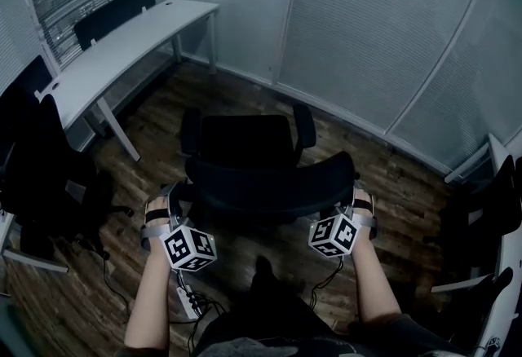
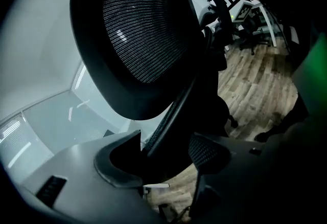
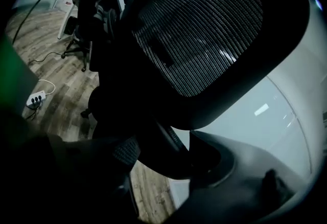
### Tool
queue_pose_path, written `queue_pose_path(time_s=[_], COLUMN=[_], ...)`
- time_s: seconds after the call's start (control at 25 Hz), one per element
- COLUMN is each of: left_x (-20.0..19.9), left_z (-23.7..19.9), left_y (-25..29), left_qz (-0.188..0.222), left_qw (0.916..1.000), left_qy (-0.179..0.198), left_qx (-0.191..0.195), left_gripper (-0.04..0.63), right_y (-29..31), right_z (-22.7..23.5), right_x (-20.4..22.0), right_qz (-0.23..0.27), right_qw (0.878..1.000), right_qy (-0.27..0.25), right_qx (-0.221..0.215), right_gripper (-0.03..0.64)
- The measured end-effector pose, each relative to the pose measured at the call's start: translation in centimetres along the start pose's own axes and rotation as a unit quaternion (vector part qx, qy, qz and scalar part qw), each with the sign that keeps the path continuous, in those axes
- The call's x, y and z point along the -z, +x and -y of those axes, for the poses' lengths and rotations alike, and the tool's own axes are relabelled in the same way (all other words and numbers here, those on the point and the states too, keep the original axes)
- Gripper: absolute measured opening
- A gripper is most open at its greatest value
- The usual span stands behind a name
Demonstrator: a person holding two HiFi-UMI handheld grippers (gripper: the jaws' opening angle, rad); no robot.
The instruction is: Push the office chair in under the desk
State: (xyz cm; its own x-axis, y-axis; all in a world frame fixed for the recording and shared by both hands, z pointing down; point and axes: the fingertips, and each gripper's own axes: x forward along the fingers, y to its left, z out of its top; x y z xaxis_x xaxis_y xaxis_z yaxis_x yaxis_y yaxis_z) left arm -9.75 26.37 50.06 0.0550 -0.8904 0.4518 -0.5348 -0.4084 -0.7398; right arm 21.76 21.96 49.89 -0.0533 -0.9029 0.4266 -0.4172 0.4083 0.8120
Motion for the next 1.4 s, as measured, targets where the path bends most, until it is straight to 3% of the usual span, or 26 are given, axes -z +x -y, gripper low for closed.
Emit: queue_pose_path(time_s=[1.04,1.4], left_x=[-3.0,-1.9], left_z=[-4.7,-7.4], left_y=[11.7,15.0], left_qz=[-0.058,-0.073], left_qw=[0.9972,0.9954], left_qy=[-0.018,-0.025], left_qx=[-0.043,-0.057], left_gripper=[0.282,0.281], right_y=[16.2,20.3], right_z=[6.8,7.7], right_x=[-2.5,-5.2], right_qz=[0.053,0.070], right_qw=[0.997,0.995], right_qy=[-0.036,-0.044], right_qx=[-0.047,-0.049], right_gripper=[0.301,0.301])
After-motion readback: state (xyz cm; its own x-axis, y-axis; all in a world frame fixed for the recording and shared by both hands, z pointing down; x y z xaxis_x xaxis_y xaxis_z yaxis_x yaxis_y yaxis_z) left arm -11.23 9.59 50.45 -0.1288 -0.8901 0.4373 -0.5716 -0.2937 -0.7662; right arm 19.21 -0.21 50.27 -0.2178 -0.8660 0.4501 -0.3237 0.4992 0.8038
